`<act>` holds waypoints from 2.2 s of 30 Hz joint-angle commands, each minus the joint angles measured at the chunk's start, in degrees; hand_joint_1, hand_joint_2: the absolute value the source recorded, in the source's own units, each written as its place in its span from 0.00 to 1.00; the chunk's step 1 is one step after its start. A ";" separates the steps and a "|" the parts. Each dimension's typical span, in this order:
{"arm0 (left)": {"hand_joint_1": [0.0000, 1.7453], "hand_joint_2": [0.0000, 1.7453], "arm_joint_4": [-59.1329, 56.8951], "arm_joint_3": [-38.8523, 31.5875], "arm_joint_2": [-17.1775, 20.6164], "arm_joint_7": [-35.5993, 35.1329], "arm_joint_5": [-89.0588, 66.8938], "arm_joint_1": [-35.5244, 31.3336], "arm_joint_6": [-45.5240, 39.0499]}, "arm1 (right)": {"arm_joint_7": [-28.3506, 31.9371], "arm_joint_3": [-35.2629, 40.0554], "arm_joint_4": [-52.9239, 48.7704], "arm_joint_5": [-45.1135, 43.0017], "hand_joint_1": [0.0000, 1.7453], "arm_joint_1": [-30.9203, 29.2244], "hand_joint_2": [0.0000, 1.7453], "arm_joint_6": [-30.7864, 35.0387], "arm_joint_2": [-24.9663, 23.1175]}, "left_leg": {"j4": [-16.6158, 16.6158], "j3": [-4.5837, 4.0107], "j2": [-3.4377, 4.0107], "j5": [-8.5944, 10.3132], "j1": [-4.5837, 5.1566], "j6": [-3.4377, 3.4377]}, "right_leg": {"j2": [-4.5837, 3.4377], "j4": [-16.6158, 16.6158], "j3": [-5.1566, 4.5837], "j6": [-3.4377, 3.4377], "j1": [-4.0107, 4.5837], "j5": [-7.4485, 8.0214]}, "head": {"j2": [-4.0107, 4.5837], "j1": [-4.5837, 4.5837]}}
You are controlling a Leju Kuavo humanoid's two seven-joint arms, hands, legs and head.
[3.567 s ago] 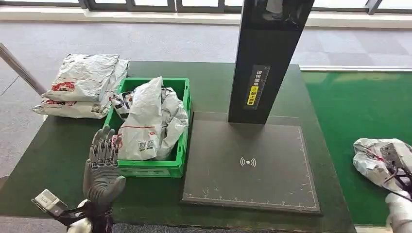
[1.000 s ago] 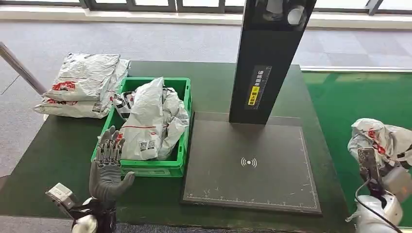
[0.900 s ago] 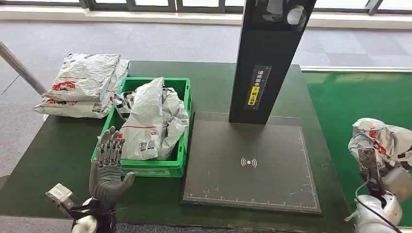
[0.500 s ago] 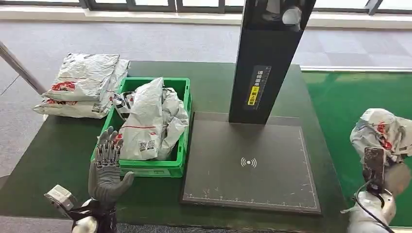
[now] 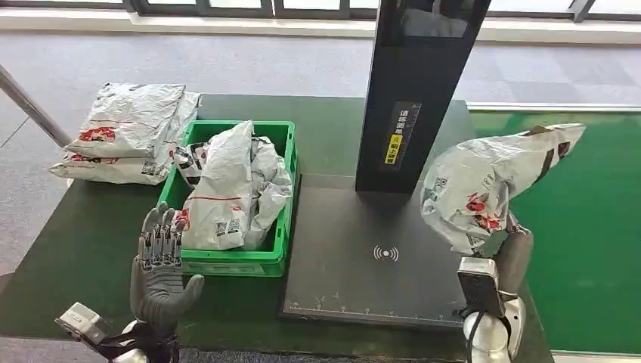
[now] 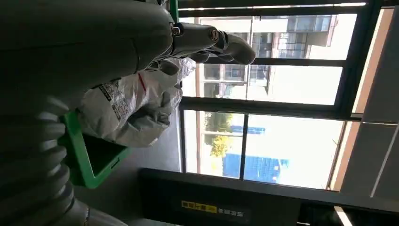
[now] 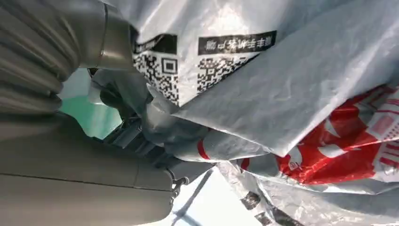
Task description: Moved the parcel from conveyor to table for the left to box.
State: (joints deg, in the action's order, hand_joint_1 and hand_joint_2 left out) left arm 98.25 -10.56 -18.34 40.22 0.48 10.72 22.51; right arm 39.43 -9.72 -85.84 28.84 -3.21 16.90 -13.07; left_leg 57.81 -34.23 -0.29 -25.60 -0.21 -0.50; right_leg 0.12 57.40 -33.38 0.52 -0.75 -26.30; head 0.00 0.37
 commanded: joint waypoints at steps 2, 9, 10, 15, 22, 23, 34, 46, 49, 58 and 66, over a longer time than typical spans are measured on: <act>0.00 1.00 -4.73 0.06 0.59 -0.22 -0.18 -3.09 0.91 | -0.21 7.92 -7.68 -2.93 1.00 4.93 1.00 -0.21 -0.52 | -0.08 0.09 -0.05 0.01 -0.01 0.00 | 0.07 -0.10 0.12 -0.02 0.01 0.00 | 0.00 0.00; 0.00 1.00 -4.98 0.09 0.52 -0.22 -0.05 -2.93 0.90 | -11.42 8.92 -3.57 8.72 1.00 6.92 1.00 -7.46 0.55 | -0.21 0.27 -0.13 0.01 -0.03 -0.03 | 0.15 -0.30 0.32 -0.06 0.04 0.00 | 0.00 0.00; 0.00 1.00 -4.98 0.09 0.52 -0.22 -0.05 -2.93 0.90 | -11.42 8.92 -3.57 8.72 1.00 6.92 1.00 -7.46 0.55 | -0.07 0.16 0.04 -0.02 0.00 -0.01 | -0.04 -0.13 0.16 -0.02 0.00 0.02 | 0.00 0.00; 0.00 1.00 -7.03 -0.23 0.81 -0.22 -0.85 -4.04 1.83 | -21.25 9.02 6.61 21.70 0.24 5.43 1.00 -9.08 1.46 | -0.23 0.33 0.04 0.02 -0.08 -0.06 | -0.06 -0.36 0.33 -0.04 0.09 0.09 | 0.00 0.00; 0.00 1.00 -7.41 -0.15 0.93 -0.22 -1.02 -4.33 1.97 | -22.81 9.25 6.97 23.56 0.00 5.58 1.00 -9.37 1.66 | -0.20 0.28 0.06 0.00 -0.03 -0.05 | -0.07 -0.26 0.25 -0.04 0.04 0.06 | 0.00 0.00; 0.00 1.00 -7.54 -0.11 0.92 -0.22 -1.09 -4.40 2.01 | -23.15 9.39 6.89 24.07 0.00 5.77 1.00 -9.49 1.75 | -0.09 0.18 0.05 -0.02 -0.02 -0.05 | -0.07 -0.15 0.16 -0.02 0.02 0.02 | 0.00 0.00; 0.00 1.00 -10.32 1.97 1.53 -0.22 -1.81 -5.56 2.27 | -17.27 7.99 1.13 13.86 0.00 10.33 1.00 -13.02 1.34 | -0.07 0.14 -0.08 -0.01 0.01 -0.05 | 0.07 -0.12 0.11 -0.02 -0.01 -0.02 | 0.00 0.00; 0.00 0.00 -5.82 5.96 1.89 -0.22 -6.08 -3.83 -0.75 | -4.83 12.25 -1.08 2.65 0.00 10.82 1.00 -23.29 2.42 | -0.19 0.27 0.08 -0.03 -0.04 -0.06 | -0.09 -0.27 0.23 -0.06 0.05 0.04 | 0.00 0.02; 0.00 0.00 -3.88 13.04 1.78 -1.60 -15.43 -3.59 -7.59 | 0.57 15.58 -3.57 -3.36 0.00 11.44 1.00 -32.35 3.56 | -0.01 0.10 0.01 -0.08 -0.03 -0.05 | -0.03 -0.09 0.09 -0.03 0.03 -0.03 | 0.00 0.00; 0.00 0.00 -22.91 30.95 2.14 -19.16 -38.16 -24.91 -31.46 | 0.57 12.97 -20.82 -30.58 0.00 6.78 1.00 -51.97 1.71 | 0.14 -0.18 -0.45 0.12 0.08 0.00 | 0.42 0.05 -0.12 0.03 -0.08 0.01 | 0.00 0.00; 0.00 0.00 -36.04 36.13 2.01 -18.37 -44.93 -34.12 -33.53 | 0.57 4.22 -21.08 -30.58 0.00 4.51 1.00 -53.70 -3.53 | 0.03 0.08 -0.17 0.18 0.06 0.04 | 0.16 -0.10 0.09 0.10 -0.06 0.27 | 0.00 0.00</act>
State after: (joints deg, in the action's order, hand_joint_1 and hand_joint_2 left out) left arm 81.95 17.37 -16.43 21.59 -40.25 -8.96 -9.18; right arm 40.24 4.46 -105.24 -2.82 4.79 -36.42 -12.39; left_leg 57.88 -34.13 -0.09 -25.50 -0.15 -0.47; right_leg -0.09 57.34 -33.42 0.64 -0.81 -26.01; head 0.00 0.37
